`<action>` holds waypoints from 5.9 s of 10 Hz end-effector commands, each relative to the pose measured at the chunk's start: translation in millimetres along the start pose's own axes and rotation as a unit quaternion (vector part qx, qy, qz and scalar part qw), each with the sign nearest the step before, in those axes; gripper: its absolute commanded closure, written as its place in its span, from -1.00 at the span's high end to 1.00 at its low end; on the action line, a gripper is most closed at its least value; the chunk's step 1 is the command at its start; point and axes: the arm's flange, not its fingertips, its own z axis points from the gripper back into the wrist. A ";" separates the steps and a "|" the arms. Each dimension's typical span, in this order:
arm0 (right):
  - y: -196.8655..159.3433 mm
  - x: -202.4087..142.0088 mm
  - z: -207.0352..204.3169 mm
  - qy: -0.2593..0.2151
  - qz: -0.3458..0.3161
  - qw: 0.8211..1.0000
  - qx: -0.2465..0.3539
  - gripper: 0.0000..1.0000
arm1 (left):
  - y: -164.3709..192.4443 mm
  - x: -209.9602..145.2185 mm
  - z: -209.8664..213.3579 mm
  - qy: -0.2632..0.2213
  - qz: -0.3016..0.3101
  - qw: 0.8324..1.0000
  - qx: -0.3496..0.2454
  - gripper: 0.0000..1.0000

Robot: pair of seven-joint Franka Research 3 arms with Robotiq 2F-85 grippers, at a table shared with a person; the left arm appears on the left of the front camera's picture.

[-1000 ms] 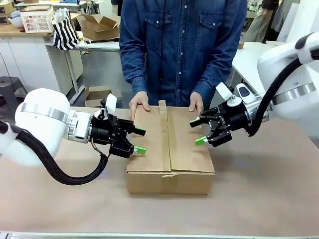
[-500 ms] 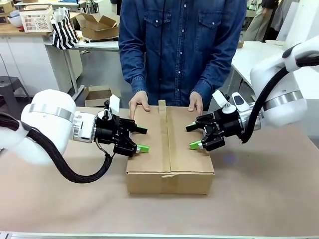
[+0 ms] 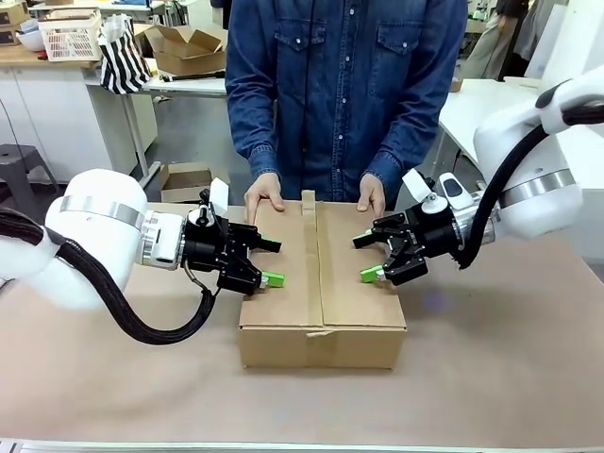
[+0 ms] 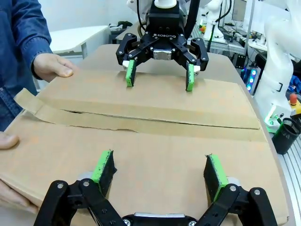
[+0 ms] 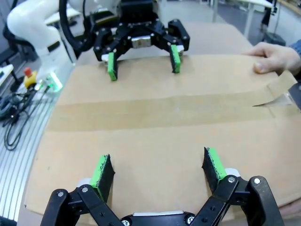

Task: Pack the gift set into the box.
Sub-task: Press and hold the closed box until the human finishes sealing it.

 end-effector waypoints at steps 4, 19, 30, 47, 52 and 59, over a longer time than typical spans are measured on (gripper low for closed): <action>1.9 -3.1 -1.4 -0.005 -0.004 1.000 -0.002 1.00 | -1.8 -2.3 0.2 0.004 0.001 1.000 0.000 1.00; 1.9 -3.1 -1.4 -0.005 -0.004 1.000 -0.002 1.00 | -1.8 -2.3 0.2 0.004 0.001 1.000 0.000 1.00; 1.9 -3.1 -1.4 -0.005 -0.004 1.000 -0.002 1.00 | -1.8 -2.3 0.2 0.004 0.001 1.000 0.000 1.00; 1.9 -3.1 -1.4 -0.005 -0.004 1.000 -0.002 1.00 | -1.8 -2.3 0.2 0.004 0.001 1.000 0.000 1.00; 1.9 -3.1 -1.4 -0.005 -0.004 1.000 -0.002 1.00 | -1.8 -2.3 0.2 0.004 0.001 1.000 0.000 1.00; 1.9 -3.1 -1.4 -0.005 -0.004 1.000 -0.002 1.00 | -1.8 -2.3 0.2 0.004 0.001 1.000 0.000 1.00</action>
